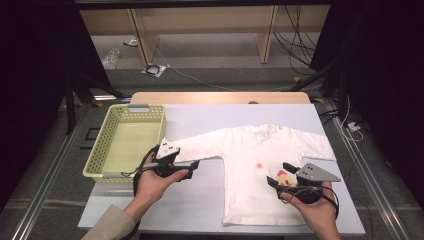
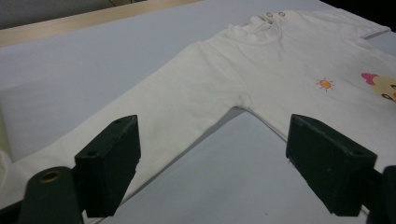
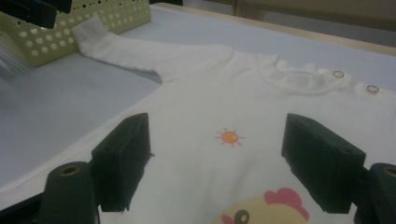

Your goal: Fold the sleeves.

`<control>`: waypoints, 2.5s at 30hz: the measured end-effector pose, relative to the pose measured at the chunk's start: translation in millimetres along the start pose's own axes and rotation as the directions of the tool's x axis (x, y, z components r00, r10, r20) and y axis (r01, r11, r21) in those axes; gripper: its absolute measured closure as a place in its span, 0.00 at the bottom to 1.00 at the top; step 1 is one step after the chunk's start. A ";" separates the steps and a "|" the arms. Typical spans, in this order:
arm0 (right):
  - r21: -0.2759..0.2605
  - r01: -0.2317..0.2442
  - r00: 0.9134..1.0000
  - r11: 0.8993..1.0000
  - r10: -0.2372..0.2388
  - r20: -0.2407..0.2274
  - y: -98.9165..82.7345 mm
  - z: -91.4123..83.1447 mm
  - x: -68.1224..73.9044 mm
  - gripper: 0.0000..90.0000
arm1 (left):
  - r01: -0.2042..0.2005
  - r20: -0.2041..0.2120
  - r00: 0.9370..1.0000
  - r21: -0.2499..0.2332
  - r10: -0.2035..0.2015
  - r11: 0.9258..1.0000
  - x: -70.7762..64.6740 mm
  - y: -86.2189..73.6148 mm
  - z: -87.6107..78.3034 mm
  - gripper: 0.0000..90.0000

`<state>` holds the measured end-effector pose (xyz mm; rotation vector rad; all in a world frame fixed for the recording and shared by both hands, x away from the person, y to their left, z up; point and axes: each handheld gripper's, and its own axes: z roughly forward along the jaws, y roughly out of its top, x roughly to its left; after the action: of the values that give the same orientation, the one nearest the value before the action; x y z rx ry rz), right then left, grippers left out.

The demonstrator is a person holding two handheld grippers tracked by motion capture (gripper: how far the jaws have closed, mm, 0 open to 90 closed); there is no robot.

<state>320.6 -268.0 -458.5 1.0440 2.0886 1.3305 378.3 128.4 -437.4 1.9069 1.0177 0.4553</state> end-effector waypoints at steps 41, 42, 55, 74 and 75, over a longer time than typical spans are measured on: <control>-0.002 -0.007 1.000 1.000 0.007 -0.020 -0.5 2.8 1.1 0.29 | 0.082 -0.181 0.983 0.278 -0.031 0.957 20.7 21.8 119.6 0.84; -0.002 -0.007 1.000 1.000 0.007 -0.020 -0.5 2.7 1.1 0.29 | 0.080 -0.183 0.983 0.281 -0.028 0.956 19.8 22.1 119.8 0.86; -0.001 -0.014 1.000 1.000 0.014 -0.022 -0.9 3.0 0.7 0.29 | 0.159 -0.185 0.976 0.259 -0.112 0.953 20.2 22.6 119.7 0.99; 0.001 -0.015 1.000 1.000 0.015 -0.025 -1.3 3.1 0.1 0.29 | 0.006 -0.072 0.997 0.073 0.000 0.997 -25.2 70.9 102.3 0.99; 0.000 -0.015 1.000 1.000 0.015 -0.024 -1.3 3.1 0.0 0.29 | -0.006 -0.066 0.998 0.073 0.011 0.997 -27.6 72.0 103.0 0.99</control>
<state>322.3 -266.6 -461.1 1.0502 2.1024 1.3571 463.1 32.0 -428.5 1.9730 1.0830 0.4948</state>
